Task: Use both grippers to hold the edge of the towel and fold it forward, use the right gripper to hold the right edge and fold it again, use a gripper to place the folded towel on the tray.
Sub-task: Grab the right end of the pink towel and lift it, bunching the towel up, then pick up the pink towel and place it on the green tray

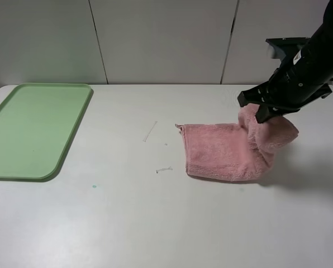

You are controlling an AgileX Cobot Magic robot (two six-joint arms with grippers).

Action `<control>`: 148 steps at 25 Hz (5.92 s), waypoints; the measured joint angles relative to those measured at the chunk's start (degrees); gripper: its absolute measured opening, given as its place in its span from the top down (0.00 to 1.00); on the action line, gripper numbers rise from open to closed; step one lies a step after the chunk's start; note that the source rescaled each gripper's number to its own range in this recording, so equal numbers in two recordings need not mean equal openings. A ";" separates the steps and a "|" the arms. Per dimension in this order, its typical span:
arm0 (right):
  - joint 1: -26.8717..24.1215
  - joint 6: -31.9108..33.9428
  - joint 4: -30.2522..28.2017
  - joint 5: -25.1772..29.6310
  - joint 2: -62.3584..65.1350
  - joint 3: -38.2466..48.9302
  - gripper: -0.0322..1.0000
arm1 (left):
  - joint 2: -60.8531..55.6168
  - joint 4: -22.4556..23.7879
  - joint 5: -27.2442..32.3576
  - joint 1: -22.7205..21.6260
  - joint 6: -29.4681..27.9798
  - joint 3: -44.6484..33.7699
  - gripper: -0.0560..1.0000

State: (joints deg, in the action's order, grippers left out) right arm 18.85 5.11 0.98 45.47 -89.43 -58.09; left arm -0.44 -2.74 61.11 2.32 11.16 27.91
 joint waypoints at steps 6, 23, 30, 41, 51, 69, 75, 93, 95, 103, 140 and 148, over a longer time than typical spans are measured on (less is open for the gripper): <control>3.84 0.81 2.78 -1.60 0.00 0.00 0.89 | 0.00 0.00 0.00 0.00 0.00 0.00 0.00; 6.40 1.92 4.43 -4.97 -4.80 0.00 0.89 | 0.00 0.00 0.00 0.00 0.00 0.00 0.00; 6.40 1.92 5.65 -6.29 -7.82 0.00 0.89 | 0.00 0.00 0.00 0.00 0.00 0.00 0.00; 8.12 1.92 5.85 -8.01 -8.98 0.00 0.89 | 0.00 0.00 0.00 0.00 0.00 0.00 0.00; 8.89 1.92 6.95 -9.97 -8.98 0.06 0.66 | 0.00 0.00 0.00 0.00 0.00 0.00 0.00; 8.89 1.92 8.67 -10.58 -8.98 0.06 0.00 | 0.00 0.00 0.00 0.00 0.00 0.00 0.00; 8.89 1.92 8.67 -10.58 -8.98 0.06 0.00 | 0.00 0.00 0.00 0.00 0.00 0.00 0.00; 8.89 1.92 8.77 -12.00 -8.98 0.06 0.00 | 0.00 0.00 0.00 0.00 0.00 0.00 0.00; 8.89 1.92 9.08 -11.73 -8.98 0.06 0.00 | 0.00 0.00 0.00 0.00 0.00 0.00 0.00; 8.89 1.92 7.36 -6.55 -5.81 0.06 0.00 | 0.00 0.00 0.00 0.00 0.00 0.00 0.00; 8.89 -0.66 -7.22 14.13 55.47 25.92 0.00 | 0.00 0.00 0.00 0.00 0.01 0.00 0.00; 8.89 -0.85 -7.42 15.09 67.20 28.21 0.00 | 0.00 0.00 0.00 0.00 0.01 0.00 0.00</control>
State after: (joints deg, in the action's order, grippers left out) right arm 27.74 4.26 -6.44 60.57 -22.23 -29.88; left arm -0.44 -2.74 61.11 2.32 11.17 27.91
